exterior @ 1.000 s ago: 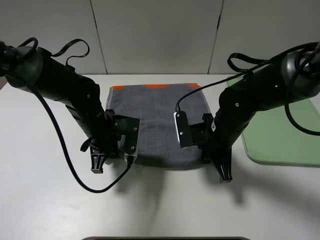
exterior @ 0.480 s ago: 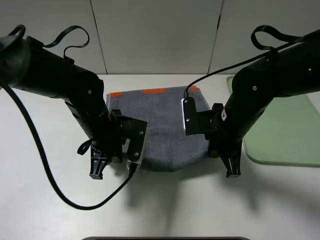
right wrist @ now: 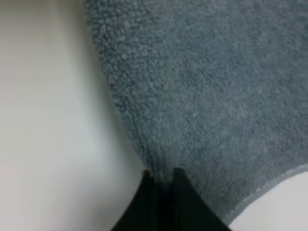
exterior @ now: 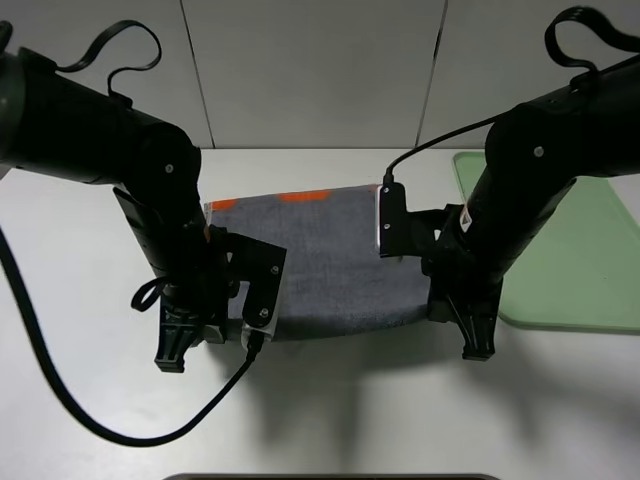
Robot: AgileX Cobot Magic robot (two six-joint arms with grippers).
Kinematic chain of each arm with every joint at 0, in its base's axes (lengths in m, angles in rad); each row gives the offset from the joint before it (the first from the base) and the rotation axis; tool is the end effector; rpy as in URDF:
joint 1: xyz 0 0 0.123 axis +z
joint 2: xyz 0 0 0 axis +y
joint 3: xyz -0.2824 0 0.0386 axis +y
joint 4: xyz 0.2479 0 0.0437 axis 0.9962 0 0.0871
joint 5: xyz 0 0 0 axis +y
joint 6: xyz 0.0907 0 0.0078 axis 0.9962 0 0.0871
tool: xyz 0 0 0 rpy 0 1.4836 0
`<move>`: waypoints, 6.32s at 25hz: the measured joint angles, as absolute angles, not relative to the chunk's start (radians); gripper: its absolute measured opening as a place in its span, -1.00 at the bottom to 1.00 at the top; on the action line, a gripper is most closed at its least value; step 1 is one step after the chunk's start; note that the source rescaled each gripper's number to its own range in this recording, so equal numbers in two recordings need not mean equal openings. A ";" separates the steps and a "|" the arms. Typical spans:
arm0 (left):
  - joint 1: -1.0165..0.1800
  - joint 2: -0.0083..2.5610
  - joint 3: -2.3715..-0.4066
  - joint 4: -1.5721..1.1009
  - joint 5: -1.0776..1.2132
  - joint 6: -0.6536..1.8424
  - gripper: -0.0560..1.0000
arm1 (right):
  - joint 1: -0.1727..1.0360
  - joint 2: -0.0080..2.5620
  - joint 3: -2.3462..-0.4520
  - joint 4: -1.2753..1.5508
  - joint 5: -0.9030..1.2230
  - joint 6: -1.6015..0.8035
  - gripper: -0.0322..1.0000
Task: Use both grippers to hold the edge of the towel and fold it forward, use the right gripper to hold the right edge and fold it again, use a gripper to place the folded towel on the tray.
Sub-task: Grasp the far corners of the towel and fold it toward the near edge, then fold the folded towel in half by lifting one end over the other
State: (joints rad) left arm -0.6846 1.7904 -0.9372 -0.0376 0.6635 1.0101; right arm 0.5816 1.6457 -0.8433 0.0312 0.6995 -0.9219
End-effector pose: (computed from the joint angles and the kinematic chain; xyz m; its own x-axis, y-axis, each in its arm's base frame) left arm 0.2371 -0.1963 0.1421 0.1004 0.9901 -0.0976 0.9904 -0.0901 0.1045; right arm 0.2308 0.1539 0.1639 -0.0827 -0.9902 -0.1125 -0.9894 0.0951 -0.1094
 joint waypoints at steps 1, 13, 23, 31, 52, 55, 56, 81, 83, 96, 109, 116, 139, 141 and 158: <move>-0.685 1.782 -0.937 -0.039 0.676 1.010 -0.88 | 0.582 1.630 -0.843 0.041 0.721 -0.915 -0.94; -0.685 1.653 -0.937 -0.056 0.788 1.008 -0.88 | 0.582 1.508 -0.843 0.077 0.822 -0.855 -0.94; -0.685 1.577 -0.937 -0.066 0.846 1.008 -0.89 | 0.582 1.477 -0.888 0.100 0.918 -0.812 -0.94; -0.685 1.577 -0.937 -0.034 0.823 1.007 -0.89 | 0.582 1.527 -1.017 0.035 0.948 -0.734 -0.94; -0.505 1.682 -0.937 0.000 0.556 1.008 -0.89 | 0.582 1.737 -1.185 -0.057 0.864 -0.686 -0.94; -0.498 1.699 -0.937 0.011 0.525 1.008 -0.89 | 0.582 1.774 -1.216 -0.076 0.860 -0.686 -0.94; -0.494 1.706 -0.938 0.014 0.518 1.008 -0.89 | 0.582 1.788 -1.227 -0.083 0.857 -0.686 -0.94; -0.436 1.892 -1.111 0.034 0.431 1.008 -0.89 | 0.521 1.947 -1.300 -0.182 0.690 -0.635 -0.94; -0.431 1.903 -1.111 0.035 0.418 1.006 -0.89 | 0.521 1.952 -1.300 -0.189 0.676 -0.635 -0.94; -0.412 1.911 -1.111 0.040 0.309 0.961 -0.89 | 0.513 1.961 -1.300 -0.219 0.616 -0.609 -0.94; -0.408 1.911 -1.111 0.043 0.277 0.885 0.88 | 0.513 1.961 -1.300 -0.246 0.577 -0.605 0.91; -0.408 1.911 -1.111 0.043 0.241 0.882 0.99 | 0.513 1.961 -1.300 -0.248 0.576 -0.588 1.00; -0.408 1.421 -1.111 0.044 0.809 0.449 1.00 | 0.513 1.899 -1.300 -0.159 0.749 -0.299 1.00; -0.408 1.351 -1.111 0.045 0.870 0.386 1.00 | 0.513 1.899 -1.300 -0.126 0.781 -0.279 1.00; -0.408 0.598 -0.962 0.047 1.100 -0.009 1.00 | 0.513 1.895 -1.300 0.062 0.899 -0.246 1.00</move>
